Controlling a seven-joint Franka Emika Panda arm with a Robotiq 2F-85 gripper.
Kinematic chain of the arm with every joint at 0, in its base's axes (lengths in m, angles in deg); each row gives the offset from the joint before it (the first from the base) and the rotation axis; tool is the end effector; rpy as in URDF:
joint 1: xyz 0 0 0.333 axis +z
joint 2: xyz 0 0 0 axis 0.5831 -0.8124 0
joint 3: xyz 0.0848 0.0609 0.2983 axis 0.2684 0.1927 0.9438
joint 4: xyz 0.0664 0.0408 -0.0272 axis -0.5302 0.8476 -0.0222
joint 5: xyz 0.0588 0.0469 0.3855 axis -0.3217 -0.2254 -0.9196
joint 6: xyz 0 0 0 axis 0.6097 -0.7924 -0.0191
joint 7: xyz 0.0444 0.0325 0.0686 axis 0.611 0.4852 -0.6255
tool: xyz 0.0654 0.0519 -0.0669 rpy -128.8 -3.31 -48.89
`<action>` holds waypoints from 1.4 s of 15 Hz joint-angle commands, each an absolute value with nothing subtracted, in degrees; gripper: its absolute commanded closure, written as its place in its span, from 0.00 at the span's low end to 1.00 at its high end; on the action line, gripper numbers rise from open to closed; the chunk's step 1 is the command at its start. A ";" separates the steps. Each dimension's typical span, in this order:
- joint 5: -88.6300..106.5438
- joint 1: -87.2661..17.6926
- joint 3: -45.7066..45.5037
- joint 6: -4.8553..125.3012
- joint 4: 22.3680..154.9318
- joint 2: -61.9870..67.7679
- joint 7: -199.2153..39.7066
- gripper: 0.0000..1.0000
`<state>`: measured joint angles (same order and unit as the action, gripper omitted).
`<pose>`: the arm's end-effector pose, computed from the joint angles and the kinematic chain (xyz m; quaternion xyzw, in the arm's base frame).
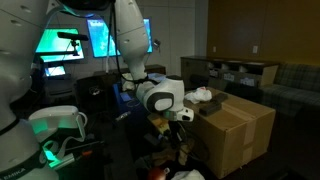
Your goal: Pick up all the objects on the box and put them on table, then pick up the all the objects on the table and put them on the box
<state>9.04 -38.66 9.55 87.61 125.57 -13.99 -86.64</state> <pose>0.5218 0.0314 0.1034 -0.9980 -0.0605 0.0043 0.0192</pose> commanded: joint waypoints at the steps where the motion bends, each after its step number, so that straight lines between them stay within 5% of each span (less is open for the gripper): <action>1: 7.32 -38.18 9.79 82.28 128.97 -6.27 -87.55 0.95; 12: 9.81 -34.13 6.93 70.50 127.14 7.44 -83.13 0.95; 21: 11.78 -34.35 4.14 66.60 114.23 5.59 -81.64 0.96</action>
<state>10.15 -34.82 5.24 69.47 120.37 7.57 -82.76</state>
